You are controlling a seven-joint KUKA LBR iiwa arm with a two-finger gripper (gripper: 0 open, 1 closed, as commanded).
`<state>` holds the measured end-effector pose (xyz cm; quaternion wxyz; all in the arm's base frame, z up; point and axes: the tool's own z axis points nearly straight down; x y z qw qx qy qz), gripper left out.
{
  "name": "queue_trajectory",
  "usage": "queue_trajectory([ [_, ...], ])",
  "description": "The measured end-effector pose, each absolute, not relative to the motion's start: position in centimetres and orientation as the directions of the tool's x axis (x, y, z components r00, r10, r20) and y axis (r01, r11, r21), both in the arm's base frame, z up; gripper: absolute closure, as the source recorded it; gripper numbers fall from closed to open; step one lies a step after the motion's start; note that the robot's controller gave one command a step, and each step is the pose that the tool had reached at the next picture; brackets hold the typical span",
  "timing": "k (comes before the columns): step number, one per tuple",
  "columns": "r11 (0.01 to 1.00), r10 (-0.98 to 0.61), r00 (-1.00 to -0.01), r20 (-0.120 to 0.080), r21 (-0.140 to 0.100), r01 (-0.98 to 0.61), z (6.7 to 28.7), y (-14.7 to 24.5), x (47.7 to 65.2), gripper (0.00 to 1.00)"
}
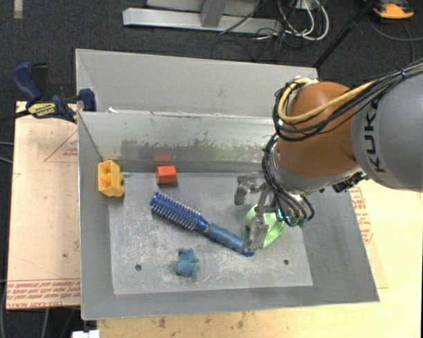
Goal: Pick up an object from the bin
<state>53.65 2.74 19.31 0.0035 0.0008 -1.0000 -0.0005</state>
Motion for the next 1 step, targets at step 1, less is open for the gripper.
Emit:
queue_trajectory([
  [1,0.983,0.186,-0.983,0.006,0.0,0.186,7.77,2.16,54.3,0.0],
])
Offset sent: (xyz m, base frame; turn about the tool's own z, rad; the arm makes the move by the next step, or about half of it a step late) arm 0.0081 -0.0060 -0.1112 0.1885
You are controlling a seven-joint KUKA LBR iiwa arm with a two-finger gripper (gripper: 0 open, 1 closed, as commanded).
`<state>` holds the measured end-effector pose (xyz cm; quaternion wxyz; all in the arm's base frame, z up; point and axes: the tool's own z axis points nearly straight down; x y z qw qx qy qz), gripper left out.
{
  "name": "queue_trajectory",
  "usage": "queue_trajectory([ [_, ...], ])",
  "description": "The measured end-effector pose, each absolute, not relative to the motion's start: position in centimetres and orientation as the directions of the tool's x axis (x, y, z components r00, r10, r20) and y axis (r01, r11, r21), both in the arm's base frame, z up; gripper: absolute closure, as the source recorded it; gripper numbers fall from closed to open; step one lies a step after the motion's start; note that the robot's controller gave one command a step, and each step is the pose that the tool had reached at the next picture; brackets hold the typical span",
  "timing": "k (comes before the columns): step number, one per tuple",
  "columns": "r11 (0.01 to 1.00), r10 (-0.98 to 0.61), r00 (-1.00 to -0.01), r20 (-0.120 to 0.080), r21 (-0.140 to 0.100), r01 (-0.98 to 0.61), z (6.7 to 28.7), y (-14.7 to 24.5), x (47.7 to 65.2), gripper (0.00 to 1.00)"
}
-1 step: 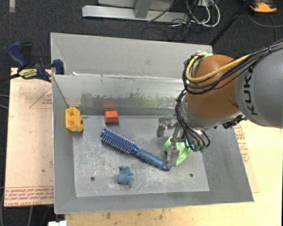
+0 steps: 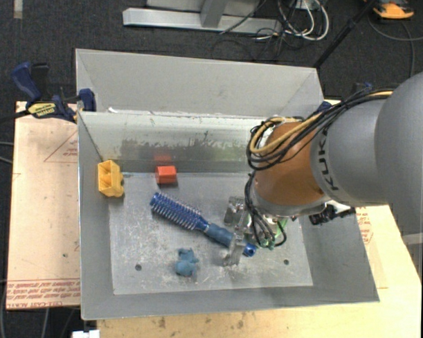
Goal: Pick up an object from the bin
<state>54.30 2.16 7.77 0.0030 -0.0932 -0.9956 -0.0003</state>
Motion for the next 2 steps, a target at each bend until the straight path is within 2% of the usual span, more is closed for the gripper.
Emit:
queue_trajectory([
  [1,0.983,0.186,-0.983,0.001,0.001,0.186,8.1,2.2,54.4,1.0],
  [2,0.981,0.193,-0.981,-0.009,0.003,0.193,22.0,2.6,54.6,1.0],
])
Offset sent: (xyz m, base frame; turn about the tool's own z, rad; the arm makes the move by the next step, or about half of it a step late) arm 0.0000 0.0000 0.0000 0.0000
